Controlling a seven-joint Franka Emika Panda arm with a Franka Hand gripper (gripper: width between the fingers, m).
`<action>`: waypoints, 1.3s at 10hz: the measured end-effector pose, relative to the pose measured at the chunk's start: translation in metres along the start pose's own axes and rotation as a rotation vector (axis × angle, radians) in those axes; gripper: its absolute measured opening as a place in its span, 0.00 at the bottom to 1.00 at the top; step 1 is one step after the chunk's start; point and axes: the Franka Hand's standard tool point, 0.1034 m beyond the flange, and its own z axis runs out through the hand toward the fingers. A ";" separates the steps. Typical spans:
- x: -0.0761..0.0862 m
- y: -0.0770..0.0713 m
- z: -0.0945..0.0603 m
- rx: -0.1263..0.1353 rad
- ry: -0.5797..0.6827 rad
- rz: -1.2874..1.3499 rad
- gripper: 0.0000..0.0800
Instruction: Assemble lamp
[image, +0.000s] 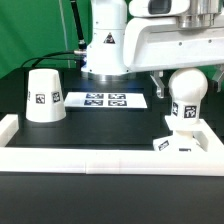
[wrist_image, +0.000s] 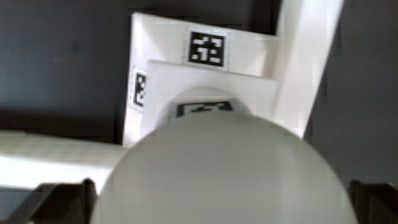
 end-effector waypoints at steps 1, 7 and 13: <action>0.001 0.000 -0.001 -0.003 0.000 -0.071 0.87; 0.002 0.002 -0.002 -0.016 -0.002 -0.276 0.74; 0.003 0.004 -0.003 -0.014 0.012 0.076 0.72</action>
Offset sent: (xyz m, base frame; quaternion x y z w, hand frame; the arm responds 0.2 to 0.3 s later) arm 0.0011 0.0046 0.0018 -0.0022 -0.0061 -0.1831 0.9831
